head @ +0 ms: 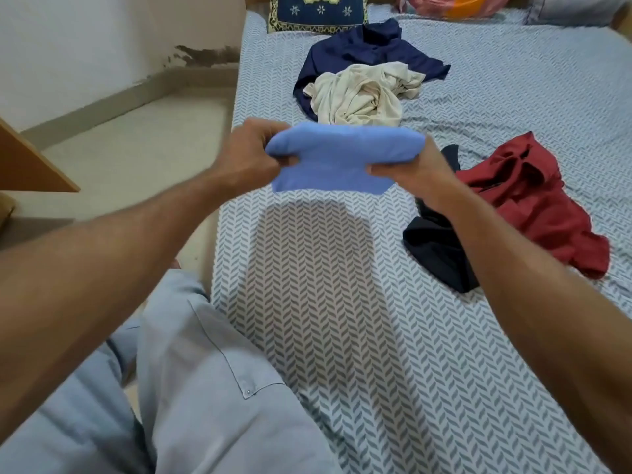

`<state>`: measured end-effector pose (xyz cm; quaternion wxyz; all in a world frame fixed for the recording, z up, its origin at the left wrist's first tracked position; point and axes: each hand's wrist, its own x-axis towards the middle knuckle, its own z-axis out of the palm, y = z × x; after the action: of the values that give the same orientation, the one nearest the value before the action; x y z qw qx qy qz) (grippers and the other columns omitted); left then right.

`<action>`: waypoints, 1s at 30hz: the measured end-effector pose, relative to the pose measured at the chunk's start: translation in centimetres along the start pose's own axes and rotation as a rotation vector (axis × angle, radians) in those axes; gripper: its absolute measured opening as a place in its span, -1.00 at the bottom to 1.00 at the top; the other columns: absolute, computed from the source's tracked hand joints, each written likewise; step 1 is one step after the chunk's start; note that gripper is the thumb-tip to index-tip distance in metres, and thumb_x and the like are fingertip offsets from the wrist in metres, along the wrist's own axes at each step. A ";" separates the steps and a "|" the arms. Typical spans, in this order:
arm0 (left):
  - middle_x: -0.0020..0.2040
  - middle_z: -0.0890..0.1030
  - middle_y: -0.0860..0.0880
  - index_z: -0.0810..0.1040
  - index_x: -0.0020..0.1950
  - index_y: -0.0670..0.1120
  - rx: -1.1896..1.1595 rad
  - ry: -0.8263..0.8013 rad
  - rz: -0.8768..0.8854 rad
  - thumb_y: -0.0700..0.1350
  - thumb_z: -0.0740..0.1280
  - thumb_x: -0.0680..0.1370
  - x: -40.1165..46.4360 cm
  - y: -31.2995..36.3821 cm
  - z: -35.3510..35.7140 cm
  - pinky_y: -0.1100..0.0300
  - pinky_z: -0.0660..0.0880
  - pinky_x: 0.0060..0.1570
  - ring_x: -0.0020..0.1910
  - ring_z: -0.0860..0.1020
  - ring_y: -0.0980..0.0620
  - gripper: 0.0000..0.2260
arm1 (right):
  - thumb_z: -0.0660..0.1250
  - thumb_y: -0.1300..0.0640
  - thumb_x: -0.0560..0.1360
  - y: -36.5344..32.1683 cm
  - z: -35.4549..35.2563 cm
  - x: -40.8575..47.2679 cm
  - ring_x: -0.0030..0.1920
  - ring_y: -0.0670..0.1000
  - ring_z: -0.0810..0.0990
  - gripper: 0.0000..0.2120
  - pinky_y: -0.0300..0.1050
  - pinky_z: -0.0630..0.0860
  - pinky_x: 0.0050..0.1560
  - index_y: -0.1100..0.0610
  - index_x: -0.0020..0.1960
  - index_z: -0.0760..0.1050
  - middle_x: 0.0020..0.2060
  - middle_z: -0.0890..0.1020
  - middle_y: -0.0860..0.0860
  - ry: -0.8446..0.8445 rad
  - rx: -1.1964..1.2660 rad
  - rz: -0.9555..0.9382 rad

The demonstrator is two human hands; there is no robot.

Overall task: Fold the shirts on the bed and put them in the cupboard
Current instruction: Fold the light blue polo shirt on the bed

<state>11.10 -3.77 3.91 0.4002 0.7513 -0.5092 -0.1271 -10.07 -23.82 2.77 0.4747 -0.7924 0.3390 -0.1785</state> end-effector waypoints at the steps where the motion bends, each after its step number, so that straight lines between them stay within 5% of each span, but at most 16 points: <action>1: -0.31 0.60 -0.07 0.60 -0.18 -0.13 0.040 -0.038 -0.007 -0.18 0.39 0.39 -1.2 -0.8 0.9 0.04 0.51 -0.31 -0.29 0.50 0.15 -0.95 | 0.51 0.32 0.47 1.6 0.8 -0.6 -0.38 -0.36 0.52 -0.83 -0.23 0.51 -0.21 0.18 0.02 0.59 -0.24 0.61 -0.03 -0.010 -0.034 0.042; 3: -0.34 0.59 -0.06 0.60 -0.21 -0.15 0.093 -0.134 -0.025 -0.25 0.35 0.35 -4.2 -2.3 3.1 0.11 0.44 -0.36 -0.33 0.50 0.16 -0.93 | 0.52 0.22 0.48 4.7 2.6 -2.7 -0.35 -0.31 0.47 -0.78 -0.21 0.45 -0.13 0.09 -0.01 0.49 -0.26 0.50 -0.12 -0.056 -0.134 0.153; 6: -0.28 0.65 -0.12 0.64 -0.15 -0.22 0.162 -0.268 -0.080 -0.35 0.33 0.33 -8.6 -4.0 6.2 0.12 0.47 -0.29 -0.25 0.59 0.00 -0.85 | 0.59 -0.01 0.39 8.1 4.7 -7.0 -0.09 -0.07 0.58 -0.58 -0.13 0.53 0.06 0.08 0.14 0.51 -0.09 0.59 -0.06 -0.202 -0.204 0.238; 9: -0.18 0.70 -0.12 0.69 -0.04 -0.17 0.162 -0.351 -0.084 -0.31 0.28 0.33 -12.2 -4.9 7.9 0.12 0.45 -0.25 -0.23 0.56 0.08 -0.72 | 0.56 0.12 0.44 9.5 5.6 -10.5 0.01 0.06 0.61 -0.70 -0.08 0.53 0.14 0.04 0.13 0.56 -0.03 0.64 0.03 -0.291 -0.188 0.260; 12: 0.09 0.71 -0.04 0.66 0.25 -0.03 0.212 -0.455 -0.046 -0.18 0.24 0.28 -14.6 -5.5 8.6 0.12 0.56 -0.01 0.00 0.64 0.00 -0.45 | 0.45 0.18 0.48 11.2 6.1 -12.6 0.33 0.08 0.53 -0.62 0.00 0.40 0.39 0.04 0.29 0.60 0.26 0.63 0.09 -0.354 -0.225 0.026; 15: 0.09 0.68 -0.03 0.62 0.28 -0.04 0.261 -0.488 0.077 -0.13 0.32 0.26 -15.8 -5.6 8.8 0.13 0.56 -0.01 0.01 0.64 -0.08 -0.44 | 0.36 0.01 0.36 12.4 6.4 -14.8 0.46 -0.09 0.36 -0.47 -0.25 0.20 0.47 0.06 0.32 0.58 0.33 0.56 -0.07 -0.360 -0.305 -0.213; 20: -0.16 0.52 0.06 0.64 -0.01 0.10 0.427 -0.569 0.301 -0.11 0.38 0.30 -17.0 -5.9 9.2 0.05 0.43 -0.23 -0.18 0.49 -0.03 -0.72 | 0.44 0.18 0.32 14.0 6.7 -17.7 0.12 0.18 0.58 -0.75 0.09 0.47 0.13 0.10 -0.01 0.61 0.03 0.60 0.06 -0.222 -0.564 -0.543; 25: -0.13 0.57 0.13 0.69 0.07 0.17 0.397 -0.657 0.249 0.02 0.37 0.35 -17.5 -6.0 9.2 0.13 0.46 -0.13 -0.13 0.49 0.06 -0.68 | 0.41 0.05 0.30 14.4 6.7 -18.2 0.07 0.03 0.55 -0.85 0.07 0.45 0.09 -0.04 -0.13 0.56 -0.07 0.58 -0.11 -0.336 -0.611 -0.496; 28: -0.15 0.63 0.07 0.72 0.06 0.06 0.233 -0.525 0.099 0.03 0.29 0.37 -16.2 -5.6 8.2 0.21 0.50 -0.09 -0.17 0.54 0.09 -0.66 | 0.41 -0.14 0.44 12.6 7.0 -16.1 -0.10 -0.05 0.49 -0.82 -0.01 0.40 0.00 -0.06 -0.22 0.54 -0.16 0.57 -0.15 -0.257 -0.566 -0.475; 30: -0.11 0.68 0.01 0.73 0.05 -0.03 0.171 -0.341 0.023 -0.15 0.33 0.40 -14.4 -5.9 7.7 0.20 0.52 -0.07 -0.17 0.58 0.07 -0.72 | 0.33 -0.13 0.53 10.9 8.1 -13.6 -0.18 0.01 0.49 -0.74 -0.01 0.43 -0.09 0.01 -0.22 0.57 -0.24 0.59 -0.08 -0.144 -0.540 -0.464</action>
<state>3.90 6.07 -8.48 0.2441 0.7444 -0.5870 -0.2042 -18.83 -12.56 -10.14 0.2178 -0.9556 0.1507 -0.1290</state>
